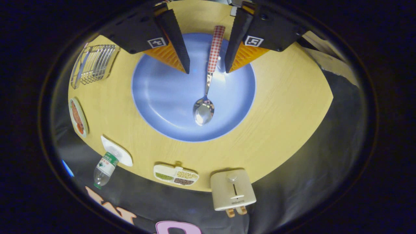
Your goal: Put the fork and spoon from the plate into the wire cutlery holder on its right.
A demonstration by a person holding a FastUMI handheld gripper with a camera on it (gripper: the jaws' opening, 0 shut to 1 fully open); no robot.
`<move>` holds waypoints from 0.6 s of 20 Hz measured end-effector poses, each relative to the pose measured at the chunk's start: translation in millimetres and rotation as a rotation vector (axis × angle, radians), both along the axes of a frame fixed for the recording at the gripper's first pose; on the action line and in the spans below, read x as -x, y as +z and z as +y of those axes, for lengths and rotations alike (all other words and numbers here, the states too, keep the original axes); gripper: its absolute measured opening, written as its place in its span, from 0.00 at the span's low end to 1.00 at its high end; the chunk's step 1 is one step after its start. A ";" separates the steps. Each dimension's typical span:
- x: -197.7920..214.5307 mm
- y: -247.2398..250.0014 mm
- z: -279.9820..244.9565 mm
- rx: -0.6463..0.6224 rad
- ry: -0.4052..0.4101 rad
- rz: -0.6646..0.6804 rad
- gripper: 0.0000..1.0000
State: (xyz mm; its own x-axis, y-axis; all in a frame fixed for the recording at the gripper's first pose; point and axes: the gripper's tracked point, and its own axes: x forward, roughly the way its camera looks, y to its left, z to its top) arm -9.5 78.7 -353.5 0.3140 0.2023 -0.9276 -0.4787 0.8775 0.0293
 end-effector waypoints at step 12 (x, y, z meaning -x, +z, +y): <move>7.9 5.2 -19.8 0.095 0.022 0.103 0.11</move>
State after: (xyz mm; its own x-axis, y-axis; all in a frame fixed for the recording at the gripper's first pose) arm -17.3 58.9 -348.2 0.2130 0.1174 -0.9700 -0.4965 0.8680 -0.0040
